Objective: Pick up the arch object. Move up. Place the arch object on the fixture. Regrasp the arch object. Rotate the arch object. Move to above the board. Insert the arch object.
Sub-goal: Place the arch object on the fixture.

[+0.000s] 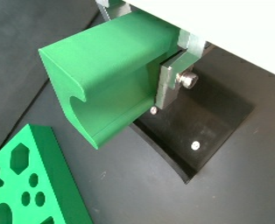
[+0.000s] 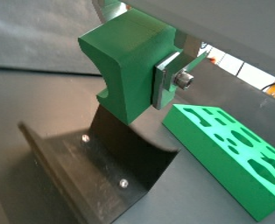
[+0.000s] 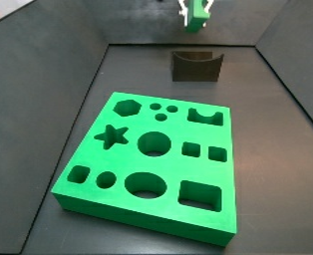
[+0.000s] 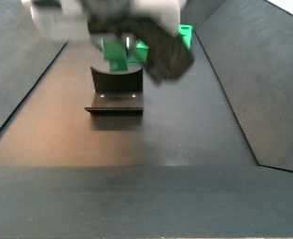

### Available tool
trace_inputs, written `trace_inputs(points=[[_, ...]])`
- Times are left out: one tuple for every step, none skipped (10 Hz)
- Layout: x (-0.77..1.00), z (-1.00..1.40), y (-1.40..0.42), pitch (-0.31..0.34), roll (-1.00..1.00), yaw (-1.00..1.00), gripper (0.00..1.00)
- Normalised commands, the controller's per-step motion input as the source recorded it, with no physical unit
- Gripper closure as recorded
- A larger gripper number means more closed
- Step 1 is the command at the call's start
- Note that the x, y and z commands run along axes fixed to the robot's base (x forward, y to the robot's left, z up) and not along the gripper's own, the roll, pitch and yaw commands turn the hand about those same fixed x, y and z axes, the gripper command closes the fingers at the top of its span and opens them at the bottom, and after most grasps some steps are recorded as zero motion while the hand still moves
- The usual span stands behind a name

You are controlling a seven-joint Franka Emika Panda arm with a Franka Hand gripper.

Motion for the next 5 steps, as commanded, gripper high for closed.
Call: trace_inputs(points=[[0.15, -1.0, 0.09, 0.074, -0.99, -0.15, 1.0], [0.16, -1.0, 0.1, 0.066, -0.82, -0.15, 1.0], [0.17, -1.0, 0.1, 0.054, -0.66, -0.14, 1.0], [0.18, -1.0, 0.11, 0.045, -0.38, -0.13, 1.0], [0.19, -1.0, 0.11, 0.044, -0.28, -0.12, 1.0]])
